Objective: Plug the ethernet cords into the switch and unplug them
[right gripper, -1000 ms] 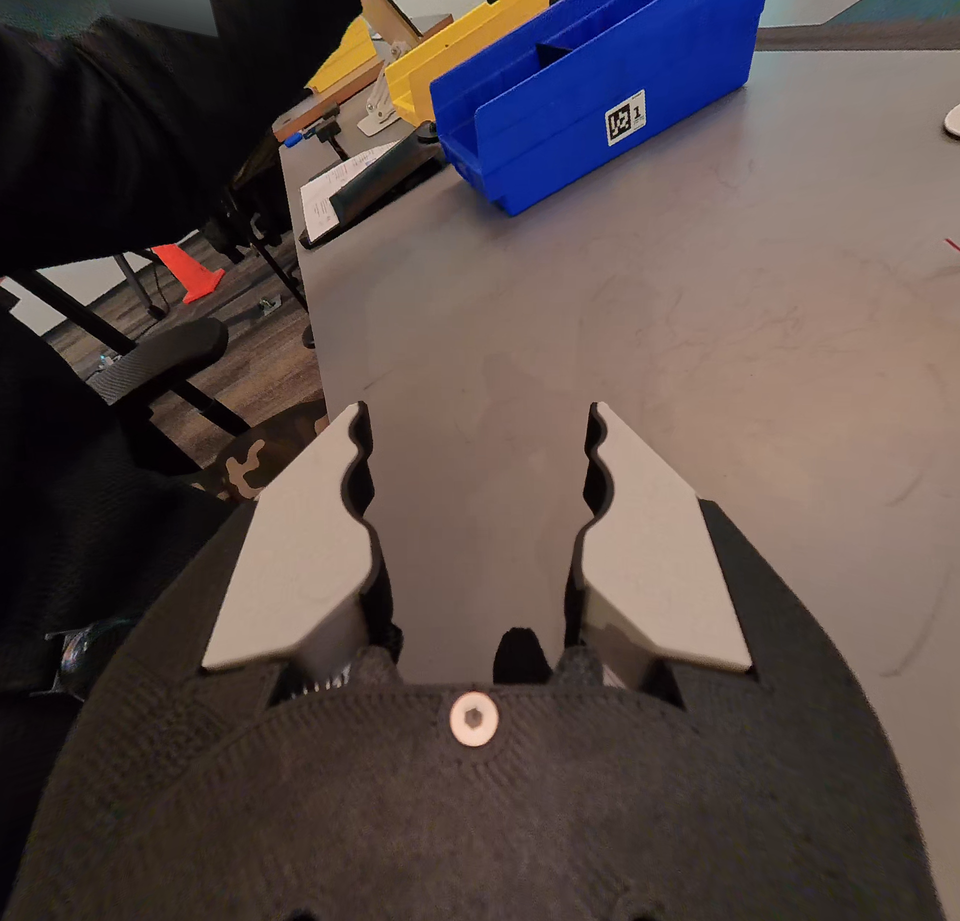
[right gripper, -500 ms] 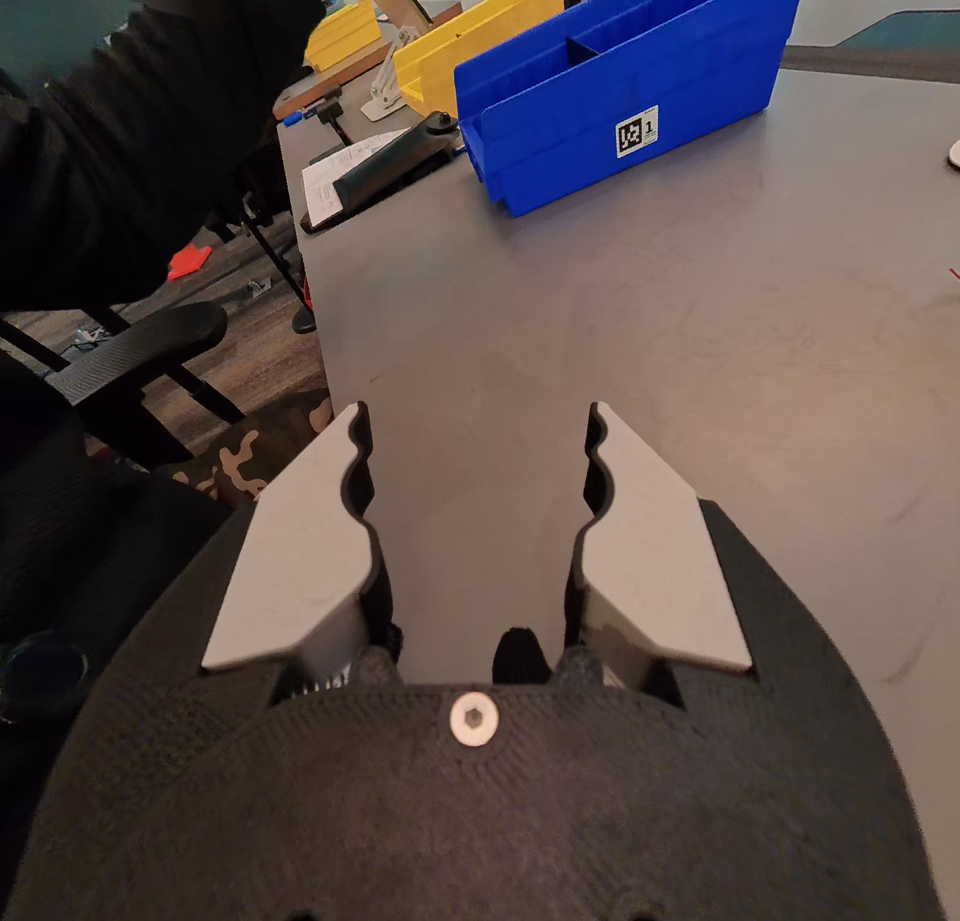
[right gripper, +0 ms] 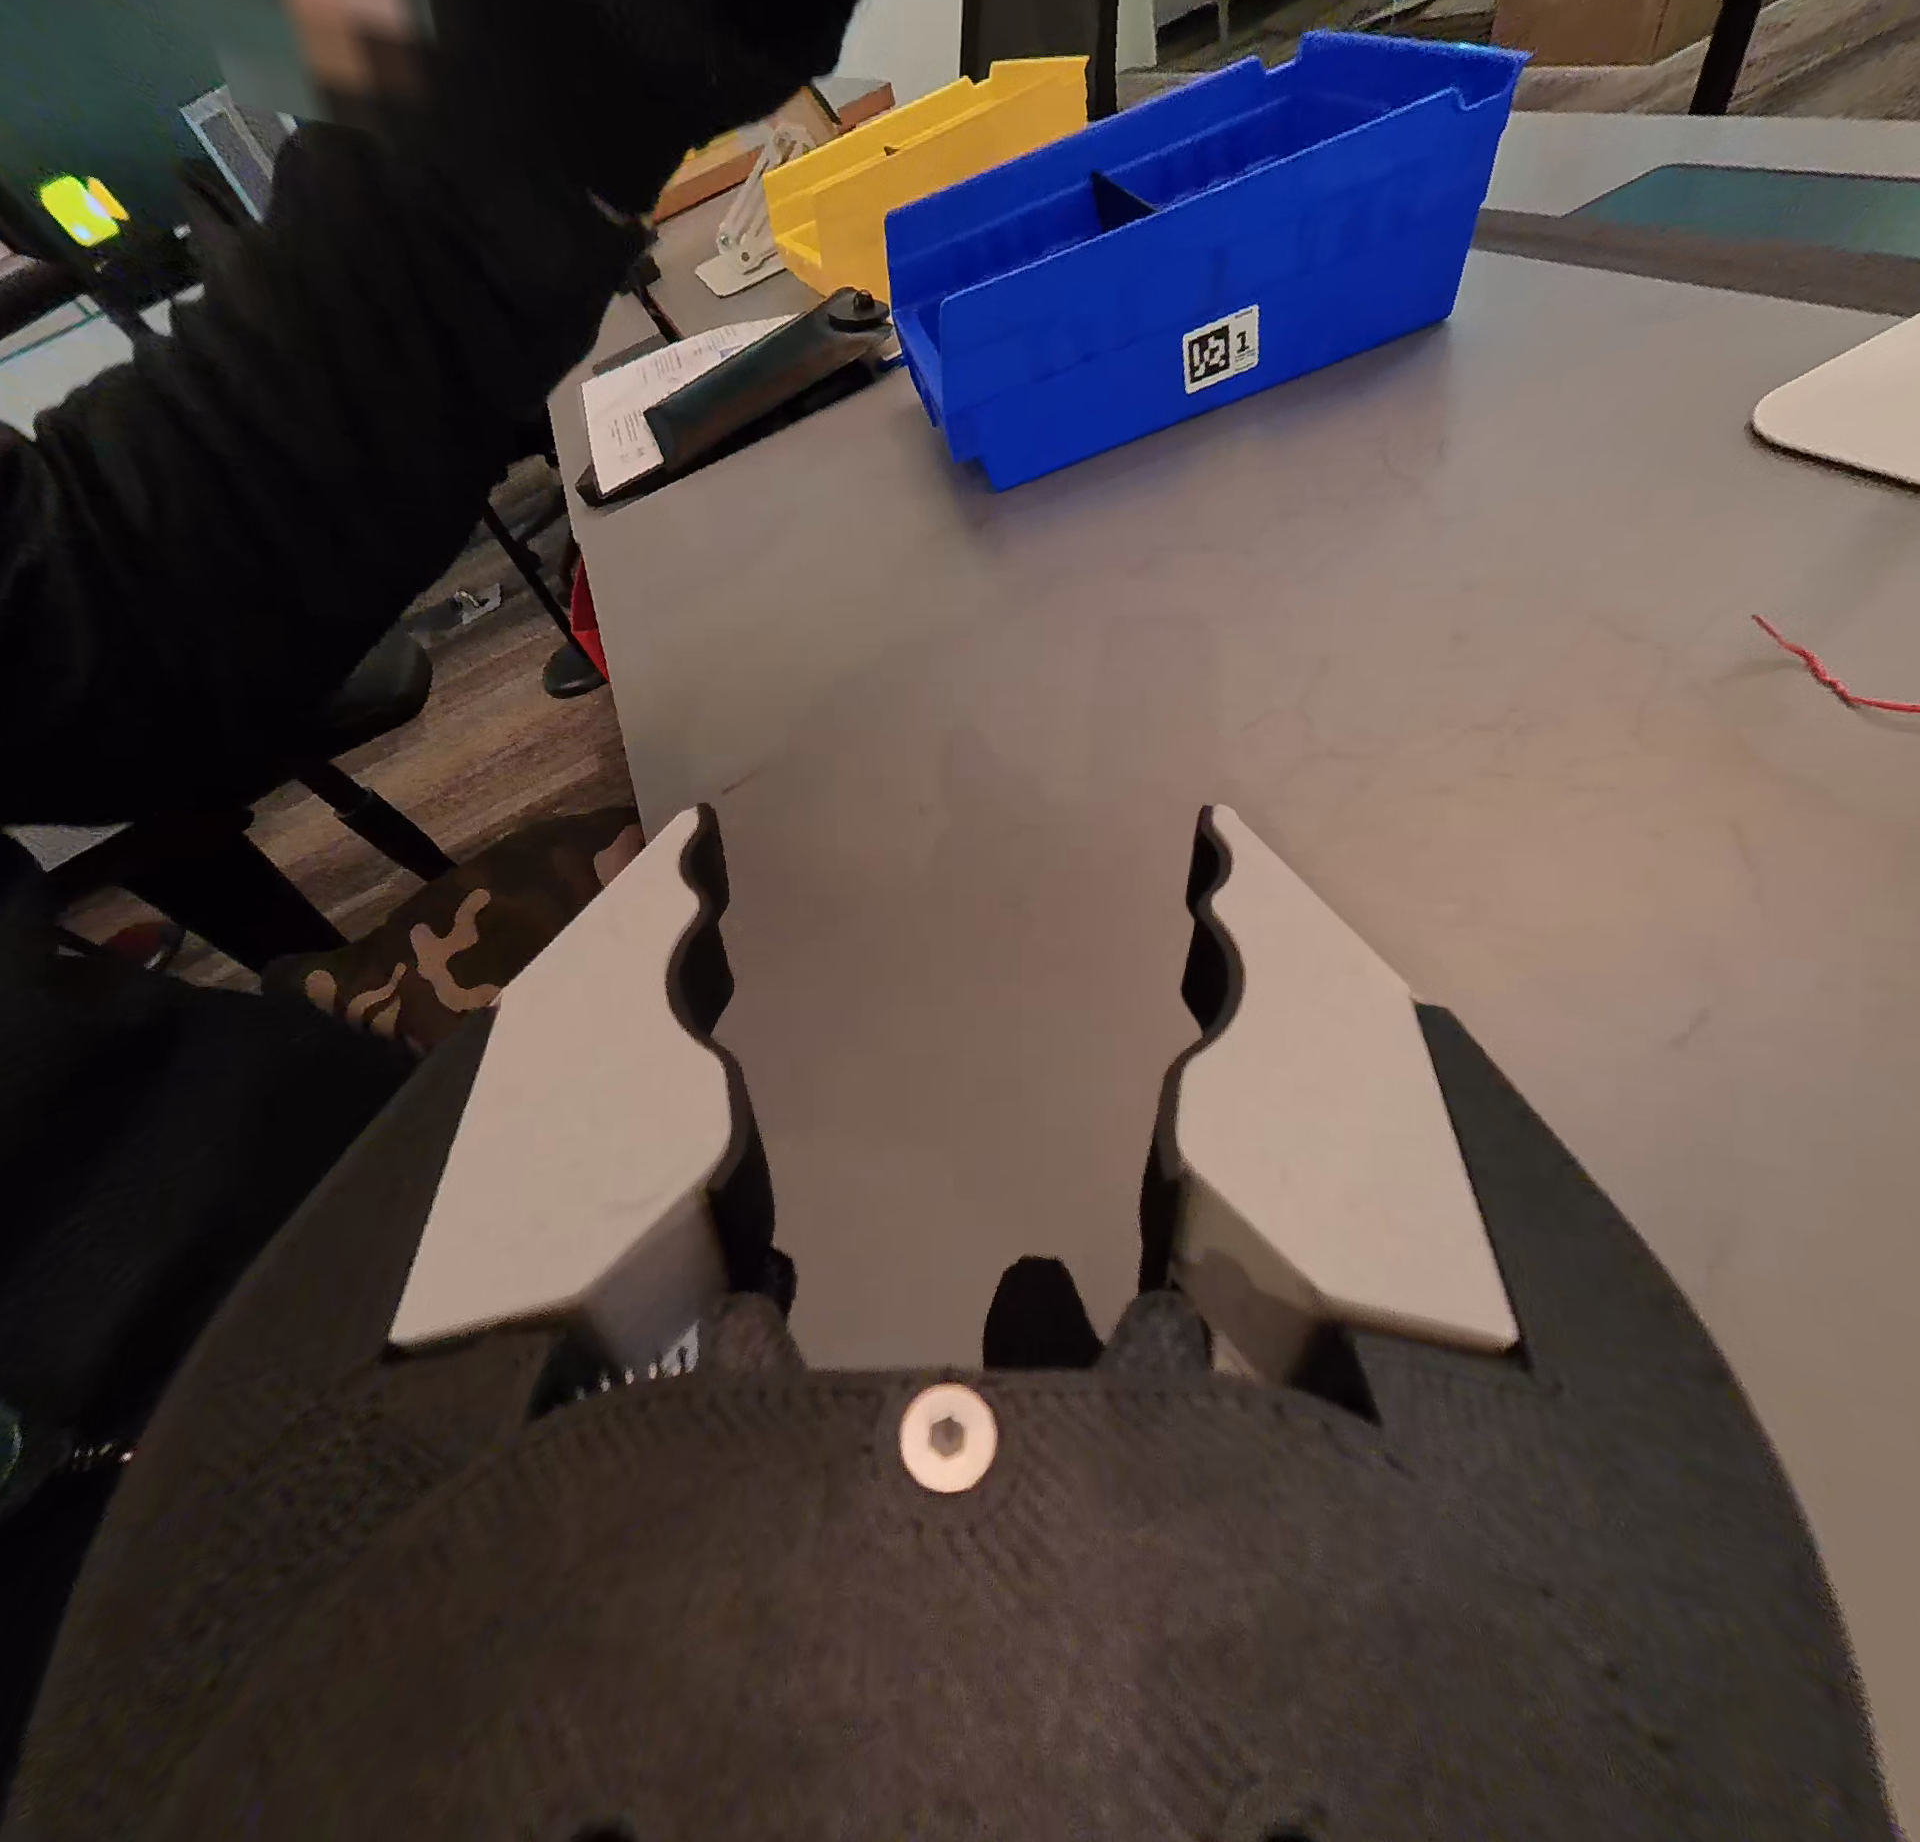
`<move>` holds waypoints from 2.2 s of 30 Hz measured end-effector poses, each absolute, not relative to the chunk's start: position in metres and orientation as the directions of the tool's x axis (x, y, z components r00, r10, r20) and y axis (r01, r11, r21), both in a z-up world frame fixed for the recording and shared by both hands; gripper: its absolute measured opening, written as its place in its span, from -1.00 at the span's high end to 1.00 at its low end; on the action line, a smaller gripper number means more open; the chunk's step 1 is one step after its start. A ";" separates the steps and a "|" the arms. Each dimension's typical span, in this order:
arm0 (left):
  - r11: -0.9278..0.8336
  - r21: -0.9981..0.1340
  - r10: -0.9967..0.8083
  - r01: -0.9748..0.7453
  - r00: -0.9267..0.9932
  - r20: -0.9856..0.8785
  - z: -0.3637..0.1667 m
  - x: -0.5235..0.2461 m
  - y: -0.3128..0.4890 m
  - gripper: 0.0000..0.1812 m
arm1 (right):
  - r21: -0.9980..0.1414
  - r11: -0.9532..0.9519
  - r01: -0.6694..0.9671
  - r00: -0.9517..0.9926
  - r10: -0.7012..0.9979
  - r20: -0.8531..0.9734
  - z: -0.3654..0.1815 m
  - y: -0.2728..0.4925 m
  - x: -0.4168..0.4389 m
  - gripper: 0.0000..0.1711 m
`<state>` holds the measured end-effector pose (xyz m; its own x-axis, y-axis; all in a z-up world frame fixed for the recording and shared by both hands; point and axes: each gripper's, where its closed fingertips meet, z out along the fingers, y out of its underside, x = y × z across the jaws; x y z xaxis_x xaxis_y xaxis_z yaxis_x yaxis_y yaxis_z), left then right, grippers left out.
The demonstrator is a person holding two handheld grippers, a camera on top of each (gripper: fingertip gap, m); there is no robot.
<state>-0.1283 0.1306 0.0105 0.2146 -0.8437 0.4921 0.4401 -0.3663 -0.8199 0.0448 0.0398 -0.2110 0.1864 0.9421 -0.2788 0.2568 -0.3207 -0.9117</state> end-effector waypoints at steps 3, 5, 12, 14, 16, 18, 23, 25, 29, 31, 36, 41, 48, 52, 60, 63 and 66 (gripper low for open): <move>-0.423 -0.818 -0.829 0.389 0.197 0.523 -0.011 -0.096 0.130 0.54 | -0.914 -0.328 0.240 0.213 0.936 -0.280 -0.209 0.046 0.050 -0.03; -0.438 -0.843 -0.807 0.312 0.277 0.522 -0.033 -0.075 0.134 0.54 | -0.914 -0.334 0.229 0.222 0.932 -0.285 -0.208 0.049 0.053 -0.03; -0.521 -0.853 -0.761 0.026 0.439 0.478 -0.141 -0.007 0.115 0.53 | -0.910 -0.340 0.238 0.238 0.929 -0.284 -0.214 0.053 0.057 -0.03; -0.518 -0.855 -0.760 -0.036 0.478 0.441 -0.163 0.001 0.109 0.53 | -0.907 -0.342 0.245 0.244 0.927 -0.284 -0.216 0.054 0.057 -0.03; -0.518 -0.849 -0.763 -0.104 0.505 0.404 -0.184 0.008 0.104 0.53 | -0.899 -0.346 0.268 0.266 0.924 -0.276 -0.223 0.057 0.058 -0.03; -0.516 -0.845 -0.762 -0.137 0.524 0.381 -0.200 0.010 0.104 0.52 | -0.892 -0.355 0.281 0.279 0.919 -0.278 -0.229 0.059 0.060 -0.04; -0.521 -0.840 -0.768 -0.155 0.516 0.381 -0.218 0.010 0.107 0.54 | -0.836 -0.428 0.343 0.323 0.889 -0.323 -0.255 0.065 0.065 -0.07; -0.526 -0.837 -0.770 -0.155 0.505 0.390 -0.227 0.011 0.107 0.67 | -0.820 -0.450 0.353 0.336 0.879 -0.338 -0.262 0.066 0.065 -0.09; -0.541 -0.833 -0.758 -0.116 0.495 0.424 -0.227 0.008 0.110 0.76 | -0.804 -0.468 0.366 0.349 0.870 -0.348 -0.269 0.069 0.068 -0.10; -0.500 -0.849 -0.773 -0.168 0.530 0.350 -0.228 0.003 0.113 0.76 | -0.803 -0.473 0.361 0.356 0.866 -0.350 -0.270 0.071 0.070 -0.11; -0.498 -0.836 -0.771 -0.231 0.560 0.304 -0.238 -0.004 0.114 0.72 | -0.811 -0.475 0.342 0.389 0.857 -0.338 -0.266 0.081 0.078 -0.04; -0.424 -0.834 -0.801 -0.353 0.575 0.164 -0.240 0.004 0.117 0.55 | -0.857 -0.379 0.350 0.435 0.876 -0.210 -0.253 0.095 0.090 0.00; -0.268 -0.773 -0.870 -0.575 0.489 -0.062 -0.258 0.051 0.112 0.11 | -0.729 -0.015 0.685 0.333 0.896 0.293 -0.266 0.120 0.098 -0.23; -0.153 -0.685 -0.891 -0.713 0.399 -0.217 -0.284 0.085 0.116 0.01 | -0.596 0.047 0.801 0.254 0.876 0.411 -0.284 0.145 0.112 0.02; -0.192 -0.634 -0.860 -0.749 0.439 -0.259 -0.309 0.089 0.134 0.04 | -0.648 -0.052 0.760 0.253 0.942 0.221 -0.298 0.144 0.112 0.71; -0.200 -0.621 -0.855 -0.758 0.444 -0.267 -0.312 0.083 0.138 0.04 | -0.690 -0.056 0.722 0.240 0.955 0.174 -0.293 0.140 0.111 1.00; -0.191 -0.579 -0.885 -0.792 0.395 -0.248 -0.322 0.086 0.135 0.19 | -0.675 -0.038 0.736 0.207 0.963 0.171 -0.299 0.134 0.109 1.00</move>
<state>0.0860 0.1346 -0.3220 0.3946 -0.8847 -0.2482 -0.7924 -0.1909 -0.5793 0.1089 0.1338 -0.2989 0.2073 0.9632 0.1713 0.7364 -0.0384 -0.6754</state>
